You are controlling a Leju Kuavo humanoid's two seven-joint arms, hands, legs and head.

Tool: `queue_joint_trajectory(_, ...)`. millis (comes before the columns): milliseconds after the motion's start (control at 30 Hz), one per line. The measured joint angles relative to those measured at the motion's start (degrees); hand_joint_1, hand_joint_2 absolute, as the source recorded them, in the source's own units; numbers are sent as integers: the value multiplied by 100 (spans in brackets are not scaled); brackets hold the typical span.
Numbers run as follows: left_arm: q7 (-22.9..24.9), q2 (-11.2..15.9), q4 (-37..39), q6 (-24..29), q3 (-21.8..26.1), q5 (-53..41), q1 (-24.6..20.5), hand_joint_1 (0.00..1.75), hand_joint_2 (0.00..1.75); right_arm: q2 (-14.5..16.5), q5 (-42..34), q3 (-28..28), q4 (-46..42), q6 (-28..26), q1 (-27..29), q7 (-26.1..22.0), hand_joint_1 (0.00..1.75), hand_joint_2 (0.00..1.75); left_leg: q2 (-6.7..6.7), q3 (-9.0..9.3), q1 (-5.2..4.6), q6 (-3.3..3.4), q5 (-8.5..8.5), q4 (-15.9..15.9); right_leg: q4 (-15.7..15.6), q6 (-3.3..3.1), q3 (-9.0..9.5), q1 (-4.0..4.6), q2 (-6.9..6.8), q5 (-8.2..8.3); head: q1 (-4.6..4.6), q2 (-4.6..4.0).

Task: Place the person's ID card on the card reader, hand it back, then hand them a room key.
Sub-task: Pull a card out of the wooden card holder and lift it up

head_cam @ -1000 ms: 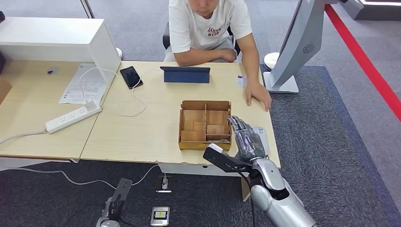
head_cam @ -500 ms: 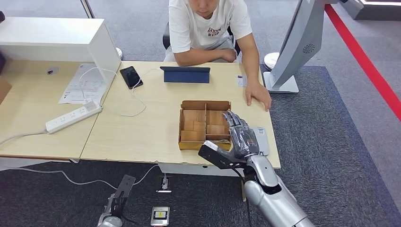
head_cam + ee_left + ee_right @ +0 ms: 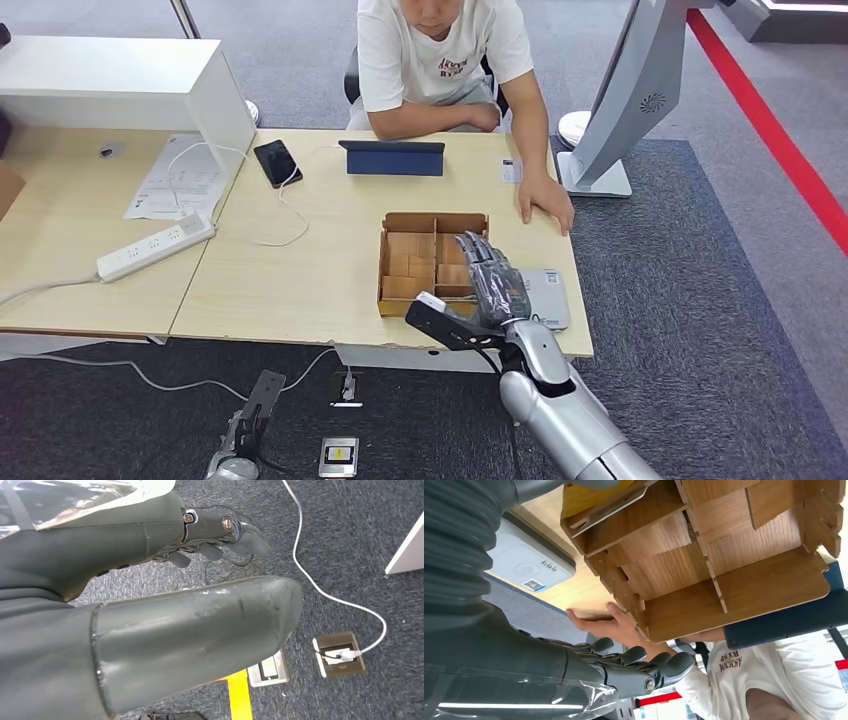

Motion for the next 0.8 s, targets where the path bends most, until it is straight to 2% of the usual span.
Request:
queue_joint_trajectory(500,21,0,0,-43,-20,19,-4,0,0,157,-233,46,260,271,-141,-403,0,175,0,0,1,0,0,0,0,-1,-1,1,0,-1,-1,0)
queue_joint_trajectory(800,15,0,0,-42,-21,44,-3,0,0,133,-278,85,316,113,-141,-426,0,175,1,0,0,0,0,0,-1,-1,-1,0,0,-1,0,0)
